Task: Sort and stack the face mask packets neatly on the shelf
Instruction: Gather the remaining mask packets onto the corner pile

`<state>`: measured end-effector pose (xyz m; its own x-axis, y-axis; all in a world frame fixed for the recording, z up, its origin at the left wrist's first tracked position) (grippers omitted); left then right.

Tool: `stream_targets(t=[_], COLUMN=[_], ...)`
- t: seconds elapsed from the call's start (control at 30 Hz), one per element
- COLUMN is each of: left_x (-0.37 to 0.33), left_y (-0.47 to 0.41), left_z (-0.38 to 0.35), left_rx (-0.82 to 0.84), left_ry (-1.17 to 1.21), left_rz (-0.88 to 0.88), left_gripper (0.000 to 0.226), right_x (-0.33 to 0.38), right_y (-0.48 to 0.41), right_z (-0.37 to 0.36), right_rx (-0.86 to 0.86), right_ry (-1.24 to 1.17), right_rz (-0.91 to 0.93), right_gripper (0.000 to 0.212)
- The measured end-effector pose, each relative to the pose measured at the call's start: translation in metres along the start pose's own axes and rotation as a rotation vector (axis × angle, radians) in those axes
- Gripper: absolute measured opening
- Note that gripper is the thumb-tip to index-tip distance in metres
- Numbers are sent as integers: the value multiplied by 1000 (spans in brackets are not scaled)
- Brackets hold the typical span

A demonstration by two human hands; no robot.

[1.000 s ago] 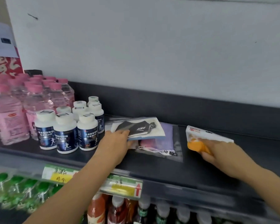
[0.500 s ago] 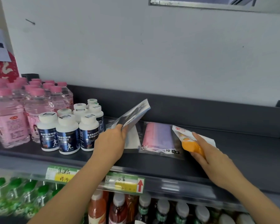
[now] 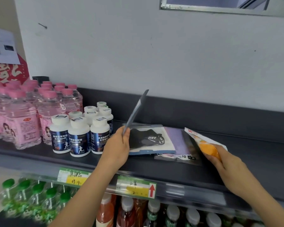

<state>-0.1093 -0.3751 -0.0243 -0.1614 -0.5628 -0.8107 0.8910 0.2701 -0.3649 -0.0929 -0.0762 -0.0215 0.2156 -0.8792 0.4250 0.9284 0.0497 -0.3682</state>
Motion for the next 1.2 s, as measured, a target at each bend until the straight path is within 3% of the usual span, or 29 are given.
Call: stream_targets(t=[0.17,0.4,0.5,0.73,0.9,1.03,1.2], left_x=[2,15,15,-6,-12,-29,-79], left_y=[1,5,1,5,8,14,34], left_z=[-7,-27,-25,-15,-7,-2,-20], left_rx=[67,385,323,36,-93,-161,-98], left_ry=[-91,-483,-477,-682,-620,-640,-666], left_rz=[-67,-61,-54,-255,-238,-272,-449], left_gripper=[43,84,79,24,26,33,35], right_x=[-1,-2,-2,-4,-3,-8,-28], right_y=[6,6,6,7,8,7,10], right_z=[6,4,3,2,6,18,38], right_rx=[-83,-73,-38,-28,-118,-297,-571], right_ry=[-16,-30,-14,-16,-59,-100,-453], right_rz=[-62,-66,-37,-35,-60,-101,-239], right_gripper=[33,28,31,33,33,30,28])
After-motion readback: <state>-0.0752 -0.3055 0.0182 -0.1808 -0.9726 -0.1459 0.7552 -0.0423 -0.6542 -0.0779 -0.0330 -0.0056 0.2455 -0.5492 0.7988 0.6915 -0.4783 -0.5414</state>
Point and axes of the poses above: each hand's wrist, its own y-axis away from the middle knuckle, its own z-axis out of the back of the hand, x = y × z, the point moved 5 cm from there along -y, towards the middle knuckle, and after that the axes turned 1 degree about -x, right-handed, at the moved point
